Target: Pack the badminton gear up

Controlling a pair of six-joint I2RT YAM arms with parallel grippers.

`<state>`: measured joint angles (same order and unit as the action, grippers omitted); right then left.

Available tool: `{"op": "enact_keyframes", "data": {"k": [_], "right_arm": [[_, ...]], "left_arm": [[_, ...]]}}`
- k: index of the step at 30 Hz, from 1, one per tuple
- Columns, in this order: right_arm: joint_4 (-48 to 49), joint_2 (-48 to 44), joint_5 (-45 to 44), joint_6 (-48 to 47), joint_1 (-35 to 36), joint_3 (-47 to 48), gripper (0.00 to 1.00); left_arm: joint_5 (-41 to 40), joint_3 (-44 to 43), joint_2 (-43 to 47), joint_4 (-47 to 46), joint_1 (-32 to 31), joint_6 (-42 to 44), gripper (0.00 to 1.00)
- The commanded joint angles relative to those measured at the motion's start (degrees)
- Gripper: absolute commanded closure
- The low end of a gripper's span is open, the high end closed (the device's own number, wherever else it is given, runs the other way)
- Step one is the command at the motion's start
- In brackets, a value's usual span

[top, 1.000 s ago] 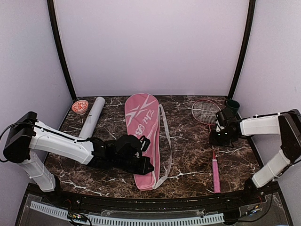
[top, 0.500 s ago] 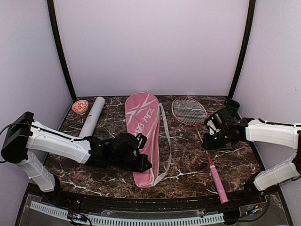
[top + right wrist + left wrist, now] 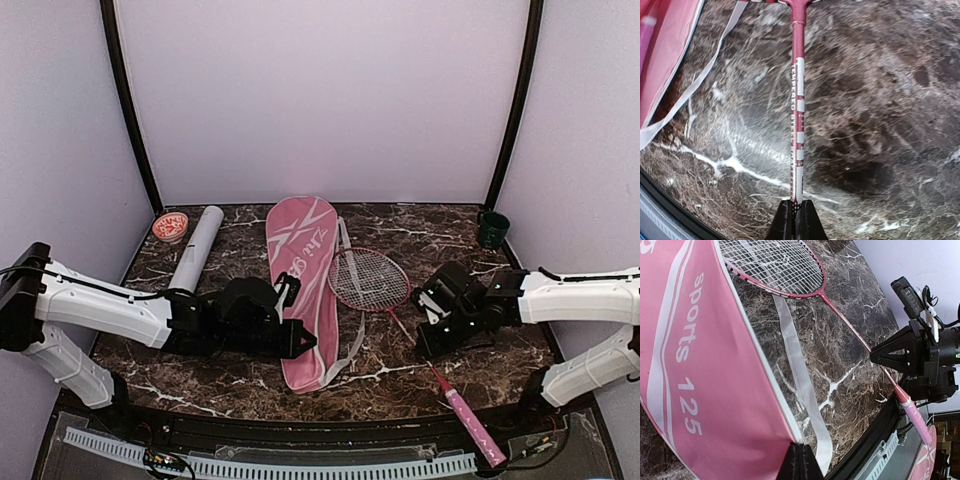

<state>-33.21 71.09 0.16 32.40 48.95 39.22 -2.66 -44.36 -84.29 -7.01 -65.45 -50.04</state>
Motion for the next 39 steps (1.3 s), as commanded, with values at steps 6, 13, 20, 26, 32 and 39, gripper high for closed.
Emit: {"op": "enact_keyframes", "data": {"k": [6,13,20,26,32,39], "right_arm": [[3.8,3.5,-1.5,3.2,6.8,4.1,1.0],[5.1,3.6,-3.4,5.1,9.3,6.6,1.0],[7.2,6.2,-6.9,5.8,9.4,10.4,1.0],[10.0,12.4,-7.9,7.2,9.4,13.7,1.0],[11.3,18.3,-10.4,7.4,9.1,19.5,1.0],[15.6,26.7,-6.8,7.4,6.8,26.2,1.0]], "left_arm": [[1.3,0.8,2.2,-5.6,0.2,2.4,1.0],[1.2,1.9,4.3,-6.0,0.2,2.5,1.0],[2.5,3.3,6.4,-9.1,0.2,3.4,1.0],[4.1,3.4,7.5,-9.2,0.3,4.7,1.0],[6.0,4.6,7.2,-10.3,0.6,4.8,1.0],[8.2,5.6,6.4,-11.7,0.6,4.5,1.0]]}}
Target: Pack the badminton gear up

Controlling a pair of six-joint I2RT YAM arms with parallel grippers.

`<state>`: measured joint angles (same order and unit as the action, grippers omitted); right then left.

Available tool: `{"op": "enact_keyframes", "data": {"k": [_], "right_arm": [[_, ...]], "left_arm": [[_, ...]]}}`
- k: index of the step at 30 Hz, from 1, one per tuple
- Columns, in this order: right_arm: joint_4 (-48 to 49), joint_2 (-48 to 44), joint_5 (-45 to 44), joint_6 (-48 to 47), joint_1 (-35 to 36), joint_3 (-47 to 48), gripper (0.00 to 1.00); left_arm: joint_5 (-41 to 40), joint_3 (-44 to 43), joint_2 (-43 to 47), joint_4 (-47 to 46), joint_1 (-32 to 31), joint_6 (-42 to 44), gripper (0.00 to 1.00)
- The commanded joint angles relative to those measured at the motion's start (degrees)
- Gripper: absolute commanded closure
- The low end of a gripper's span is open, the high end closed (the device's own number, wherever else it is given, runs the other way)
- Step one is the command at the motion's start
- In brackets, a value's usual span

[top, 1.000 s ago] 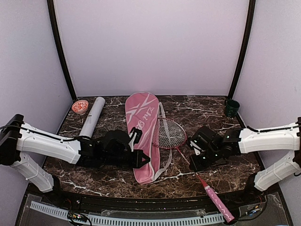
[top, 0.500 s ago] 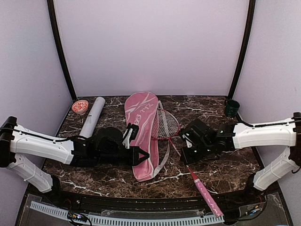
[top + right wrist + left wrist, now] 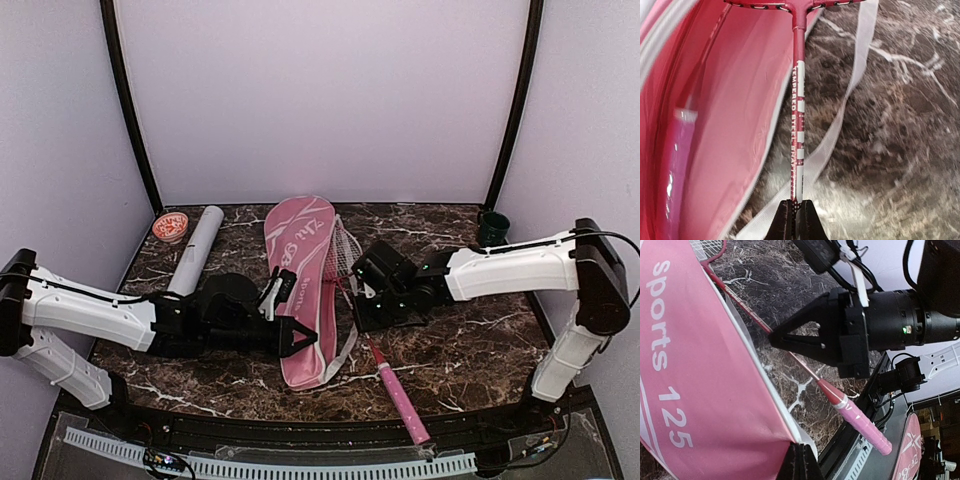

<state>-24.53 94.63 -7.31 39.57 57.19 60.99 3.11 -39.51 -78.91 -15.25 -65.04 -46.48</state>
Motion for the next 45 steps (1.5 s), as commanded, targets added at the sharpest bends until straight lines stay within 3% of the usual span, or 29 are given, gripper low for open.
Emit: {"op": "enact_keyframes", "data": {"k": [1,20,29,37,45], "right_arm": [[7.6,4.2,1.2,0.4,-1.7,4.6,1.0],[18.6,17.1,9.7,0.1,-7.5,15.6,1.0],[22.8,19.6,10.9,0.9,-8.4,15.7,1.0],[19.1,13.7,17.0,-5.4,-9.9,10.2,0.62],[11.8,-0.3,30.6,-8.8,-9.8,-4.9,0.53]], "left_arm": [[2.8,0.9,0.8,-3.8,0.2,1.0,1.0],[7.7,4.9,-2.7,-8.6,0.2,-0.9,1.0],[9.6,6.8,-5.2,-11.9,0.3,-2.4,1.0],[8.9,7.1,-5.1,-11.1,1.4,-2.3,1.0],[8.8,6.9,-5.5,-10.9,1.6,-2.1,1.0]]}}
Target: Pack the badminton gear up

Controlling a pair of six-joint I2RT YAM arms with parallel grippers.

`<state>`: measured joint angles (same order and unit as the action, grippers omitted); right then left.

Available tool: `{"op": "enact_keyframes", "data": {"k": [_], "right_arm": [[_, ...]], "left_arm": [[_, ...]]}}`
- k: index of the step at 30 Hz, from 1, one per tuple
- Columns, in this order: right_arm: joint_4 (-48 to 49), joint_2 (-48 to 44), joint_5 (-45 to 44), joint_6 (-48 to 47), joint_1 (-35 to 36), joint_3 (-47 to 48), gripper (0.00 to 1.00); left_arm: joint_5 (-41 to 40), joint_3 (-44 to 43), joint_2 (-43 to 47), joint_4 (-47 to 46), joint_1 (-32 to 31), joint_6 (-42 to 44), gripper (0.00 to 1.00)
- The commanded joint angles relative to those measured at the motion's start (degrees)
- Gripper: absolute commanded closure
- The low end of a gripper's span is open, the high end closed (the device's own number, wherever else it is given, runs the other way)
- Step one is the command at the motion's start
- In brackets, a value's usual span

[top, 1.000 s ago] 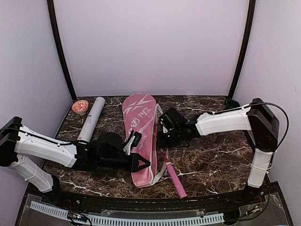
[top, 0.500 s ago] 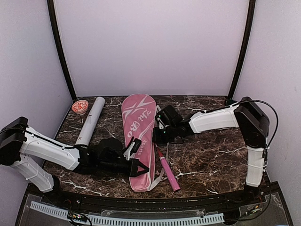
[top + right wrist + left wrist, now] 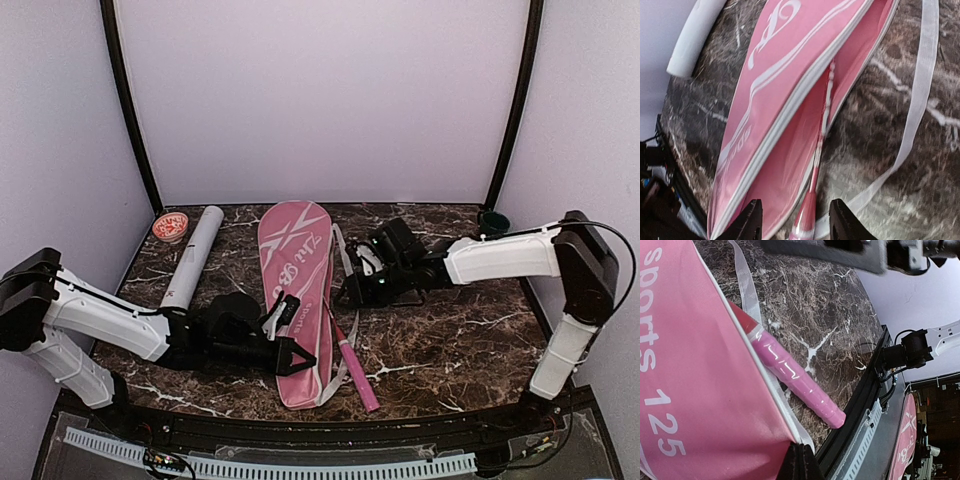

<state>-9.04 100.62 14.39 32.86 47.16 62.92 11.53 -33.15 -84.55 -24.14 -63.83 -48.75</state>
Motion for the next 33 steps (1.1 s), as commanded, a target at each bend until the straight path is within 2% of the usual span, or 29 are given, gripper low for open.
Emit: {"op": "enact_keyframes", "data": {"k": [1,3,6,16,26,33], "right_arm": [[-4.2,-8.1,10.3,-1.6,0.4,-9.1,0.51],[-4.8,-11.3,12.3,-0.9,1.6,-13.0,0.46],[-6.2,-13.9,13.2,0.1,4.8,-17.0,0.44],[-5.7,-11.8,14.5,1.8,9.9,-21.9,0.48],[0.4,-6.5,15.5,4.8,10.9,-21.5,0.59],[1.7,-5.1,15.1,7.3,10.9,-21.8,0.74]], "left_arm": [[0.3,0.4,0.1,-2.0,0.4,0.2,1.0],[0.5,-0.1,-0.2,-2.1,0.4,0.3,1.0],[0.6,-0.8,-0.6,-1.9,0.4,0.5,1.0],[0.8,-1.4,-1.1,-1.4,0.4,0.4,1.0],[1.7,-2.1,-2.3,-1.9,0.4,0.3,1.0],[2.4,-2.4,-3.1,-2.3,0.3,0.1,1.0]]}}
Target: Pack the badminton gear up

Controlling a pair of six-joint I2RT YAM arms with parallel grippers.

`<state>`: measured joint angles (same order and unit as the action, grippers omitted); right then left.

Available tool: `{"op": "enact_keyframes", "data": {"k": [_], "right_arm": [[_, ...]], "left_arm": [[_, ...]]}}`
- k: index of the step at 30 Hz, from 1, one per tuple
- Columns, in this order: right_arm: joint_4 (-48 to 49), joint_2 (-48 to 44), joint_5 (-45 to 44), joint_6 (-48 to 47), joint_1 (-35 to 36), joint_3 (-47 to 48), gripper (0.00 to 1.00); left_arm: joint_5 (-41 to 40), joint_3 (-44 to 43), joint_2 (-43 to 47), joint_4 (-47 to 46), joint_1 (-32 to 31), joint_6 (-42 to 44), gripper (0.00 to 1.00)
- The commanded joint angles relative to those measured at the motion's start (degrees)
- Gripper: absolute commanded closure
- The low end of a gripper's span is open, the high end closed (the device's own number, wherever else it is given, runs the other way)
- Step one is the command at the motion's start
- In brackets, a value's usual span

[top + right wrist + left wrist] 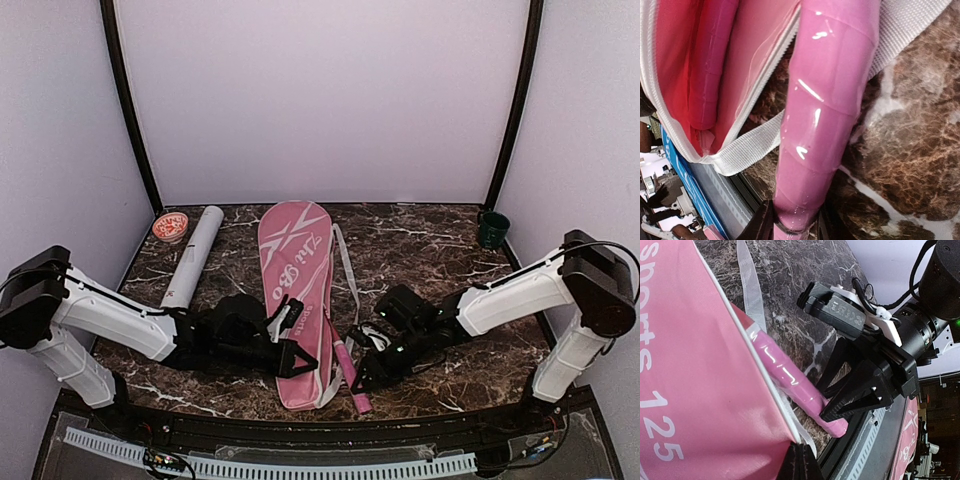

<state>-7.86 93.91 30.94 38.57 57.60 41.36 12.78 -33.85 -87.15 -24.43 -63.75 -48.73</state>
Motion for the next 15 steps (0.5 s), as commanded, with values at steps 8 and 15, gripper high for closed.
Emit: {"op": "enact_keyframes", "data": {"k": [8,15], "right_arm": [[3.5,-1.5,-3.3,4.3,0.3,0.9,0.96],[5.7,-2.1,-4.1,5.7,-0.3,2.4,1.0]], "left_arm": [[2.7,-2.0,-1.6,-3.0,0.1,0.0,1.0],[3.1,-2.0,-1.7,-2.5,-0.1,0.5,1.0]]}}
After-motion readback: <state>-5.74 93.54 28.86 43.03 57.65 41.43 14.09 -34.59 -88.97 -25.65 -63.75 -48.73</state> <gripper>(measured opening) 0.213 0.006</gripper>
